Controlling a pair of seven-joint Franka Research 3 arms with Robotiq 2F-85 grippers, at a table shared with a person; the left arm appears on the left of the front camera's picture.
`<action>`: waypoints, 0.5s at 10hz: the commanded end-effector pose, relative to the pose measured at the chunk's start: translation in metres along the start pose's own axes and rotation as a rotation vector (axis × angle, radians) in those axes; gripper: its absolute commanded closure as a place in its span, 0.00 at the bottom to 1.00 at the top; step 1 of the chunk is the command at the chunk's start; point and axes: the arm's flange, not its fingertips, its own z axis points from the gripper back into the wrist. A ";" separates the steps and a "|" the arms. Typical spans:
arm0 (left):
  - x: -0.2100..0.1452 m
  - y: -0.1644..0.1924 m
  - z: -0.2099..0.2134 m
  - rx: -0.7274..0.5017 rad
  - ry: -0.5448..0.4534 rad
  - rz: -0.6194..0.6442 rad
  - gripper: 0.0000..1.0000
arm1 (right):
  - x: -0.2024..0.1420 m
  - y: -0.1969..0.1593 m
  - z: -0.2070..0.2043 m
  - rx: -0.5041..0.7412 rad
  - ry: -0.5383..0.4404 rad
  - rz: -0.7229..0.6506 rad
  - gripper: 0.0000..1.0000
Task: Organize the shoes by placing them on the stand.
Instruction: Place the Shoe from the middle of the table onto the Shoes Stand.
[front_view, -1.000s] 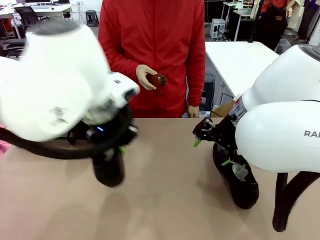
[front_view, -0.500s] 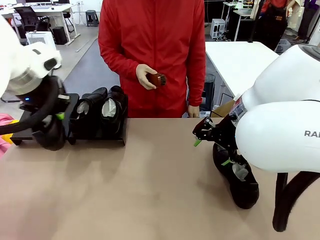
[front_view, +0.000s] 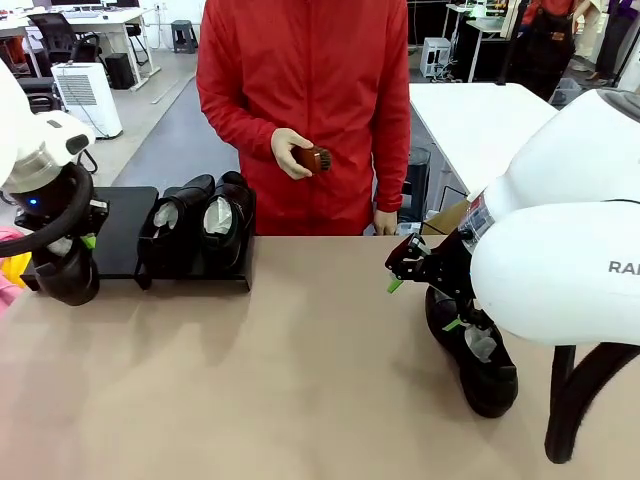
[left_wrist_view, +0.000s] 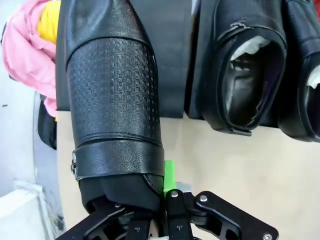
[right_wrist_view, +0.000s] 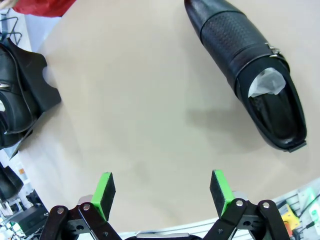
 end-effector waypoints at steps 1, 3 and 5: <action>-0.011 -0.006 0.011 0.016 -0.045 -0.020 1.00 | 0.002 0.000 0.001 0.005 0.005 0.018 0.00; -0.011 -0.006 0.011 0.016 -0.045 -0.020 1.00 | 0.002 0.000 0.001 0.005 0.005 0.018 0.00; 0.010 0.003 0.008 0.065 -0.079 -0.056 1.00 | 0.002 0.000 0.001 0.005 0.005 0.018 0.00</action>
